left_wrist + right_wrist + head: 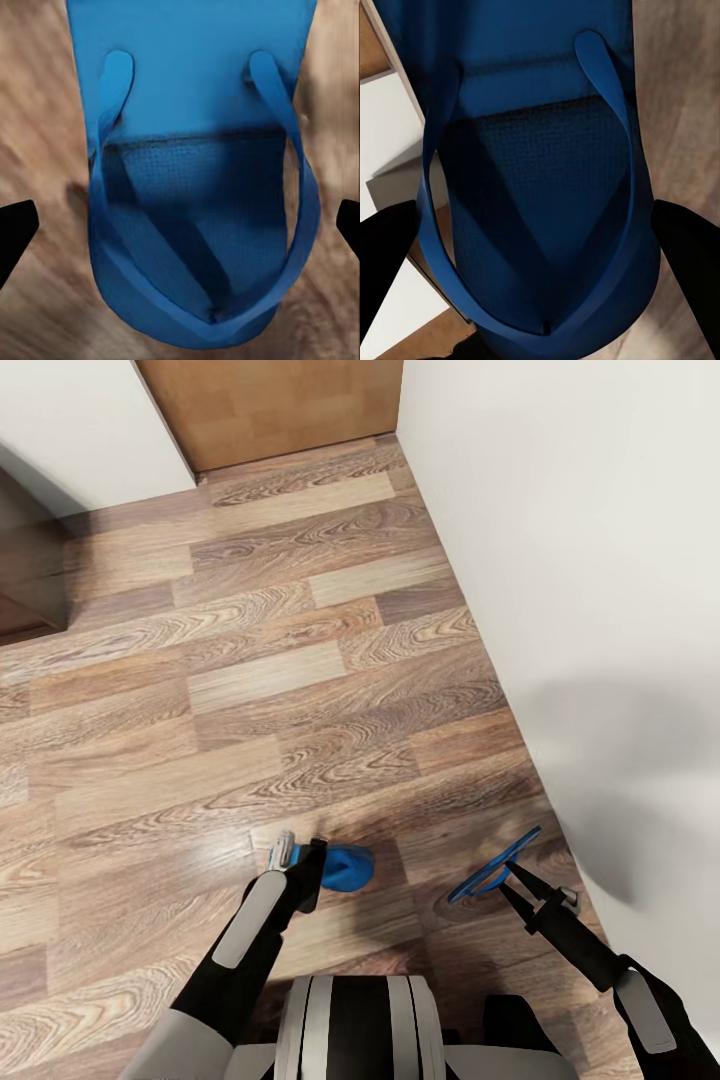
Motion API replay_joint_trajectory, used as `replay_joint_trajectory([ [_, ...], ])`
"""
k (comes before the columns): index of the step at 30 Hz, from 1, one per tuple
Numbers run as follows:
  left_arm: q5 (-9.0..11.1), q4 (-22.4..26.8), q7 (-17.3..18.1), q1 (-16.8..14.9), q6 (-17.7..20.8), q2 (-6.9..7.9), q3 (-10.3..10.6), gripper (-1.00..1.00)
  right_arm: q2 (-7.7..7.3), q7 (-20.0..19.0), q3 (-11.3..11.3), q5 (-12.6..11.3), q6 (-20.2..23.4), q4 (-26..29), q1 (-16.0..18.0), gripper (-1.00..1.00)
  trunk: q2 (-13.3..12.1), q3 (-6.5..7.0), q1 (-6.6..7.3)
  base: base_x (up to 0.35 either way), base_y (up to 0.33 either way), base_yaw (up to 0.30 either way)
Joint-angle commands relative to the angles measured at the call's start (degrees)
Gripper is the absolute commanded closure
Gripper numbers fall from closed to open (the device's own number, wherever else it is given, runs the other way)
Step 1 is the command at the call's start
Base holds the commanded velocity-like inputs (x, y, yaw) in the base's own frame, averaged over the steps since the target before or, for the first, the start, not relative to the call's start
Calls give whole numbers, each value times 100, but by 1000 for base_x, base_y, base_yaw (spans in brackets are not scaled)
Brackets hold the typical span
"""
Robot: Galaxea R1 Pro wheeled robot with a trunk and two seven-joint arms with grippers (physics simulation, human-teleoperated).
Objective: In the bedroom, move the book from the bed onto either nightstand, and place the two sandals side by side next to the bed.
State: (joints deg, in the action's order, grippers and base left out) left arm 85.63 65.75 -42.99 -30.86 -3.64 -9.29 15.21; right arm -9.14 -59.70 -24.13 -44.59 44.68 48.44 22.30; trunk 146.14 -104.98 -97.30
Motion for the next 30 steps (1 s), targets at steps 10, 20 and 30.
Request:
replay_joint_trajectory([
  [10,42,-206,-6,1,-40,-3,0,-100,0,-7,-4,-15,32,-2,2,100,1,-2,1,0,0,0],
  [20,39,-367,149,-3,-34,-3,0,100,0,-7,-4,-15,32,0,2,100,1,-2,1,0,0,0],
  [30,34,-414,316,0,-39,-3,2,100,0,-7,-4,-15,32,-2,2,100,1,-2,1,0,0,0],
])
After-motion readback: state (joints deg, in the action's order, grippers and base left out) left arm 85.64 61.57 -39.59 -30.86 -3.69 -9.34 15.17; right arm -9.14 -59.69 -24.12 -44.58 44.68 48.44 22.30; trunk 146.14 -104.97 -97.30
